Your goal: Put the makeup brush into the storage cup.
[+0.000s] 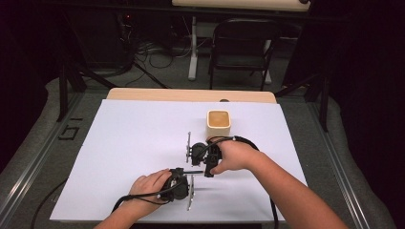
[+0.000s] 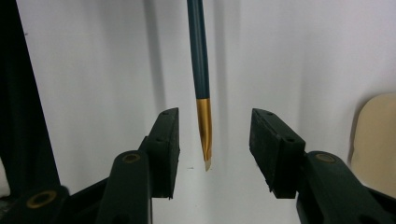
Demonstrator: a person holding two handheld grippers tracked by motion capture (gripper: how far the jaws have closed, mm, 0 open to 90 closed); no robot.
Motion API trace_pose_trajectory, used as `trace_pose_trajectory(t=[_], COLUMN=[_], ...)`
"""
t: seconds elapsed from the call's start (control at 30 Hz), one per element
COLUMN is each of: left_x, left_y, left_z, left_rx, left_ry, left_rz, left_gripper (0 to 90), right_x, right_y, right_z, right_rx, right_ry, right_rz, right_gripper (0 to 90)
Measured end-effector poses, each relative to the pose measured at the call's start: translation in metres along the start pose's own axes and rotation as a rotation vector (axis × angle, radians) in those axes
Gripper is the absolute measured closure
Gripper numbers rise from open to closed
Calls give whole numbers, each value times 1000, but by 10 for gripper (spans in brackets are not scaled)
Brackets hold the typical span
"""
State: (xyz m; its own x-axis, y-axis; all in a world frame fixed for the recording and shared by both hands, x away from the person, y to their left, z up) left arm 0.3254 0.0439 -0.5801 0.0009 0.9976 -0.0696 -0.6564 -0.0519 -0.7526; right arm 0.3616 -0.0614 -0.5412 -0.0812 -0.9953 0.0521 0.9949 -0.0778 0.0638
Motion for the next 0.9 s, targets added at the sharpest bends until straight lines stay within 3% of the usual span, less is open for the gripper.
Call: trace_pose_trajectory(t=[0.13, 0.27, 0.63, 0.9], left_x=[4, 10, 22, 31], left_y=[-2, -7, -15, -18], left_z=[1, 2, 1, -1], left_rx=[17, 41, 60, 145], left_ry=[-6, 9, 11, 36], left_rz=[14, 66, 133, 277], left_gripper=[845, 845, 846, 845], right_x=[2, 4, 14, 21], right_y=[3, 5, 13, 18], right_z=[2, 6, 18, 20], right_rx=[23, 38, 72, 86], right_ry=[28, 55, 124, 160], right_rz=[-2, -14, -93, -150], right_gripper=[507, 497, 500, 529])
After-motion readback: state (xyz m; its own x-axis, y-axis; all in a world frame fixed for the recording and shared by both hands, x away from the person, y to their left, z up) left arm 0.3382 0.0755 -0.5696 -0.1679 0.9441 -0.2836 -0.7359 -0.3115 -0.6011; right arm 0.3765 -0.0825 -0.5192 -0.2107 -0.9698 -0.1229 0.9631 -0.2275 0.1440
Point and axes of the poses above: each handheld gripper's, and its own axes: z roughly backward along the jaws, x roughly out of its underside, y roughly to its right, the point moved 8 cm from there along -z, roughly forward along the jaws, and after that the axes turned 8 degrees about -y, right-handed, at the moved point
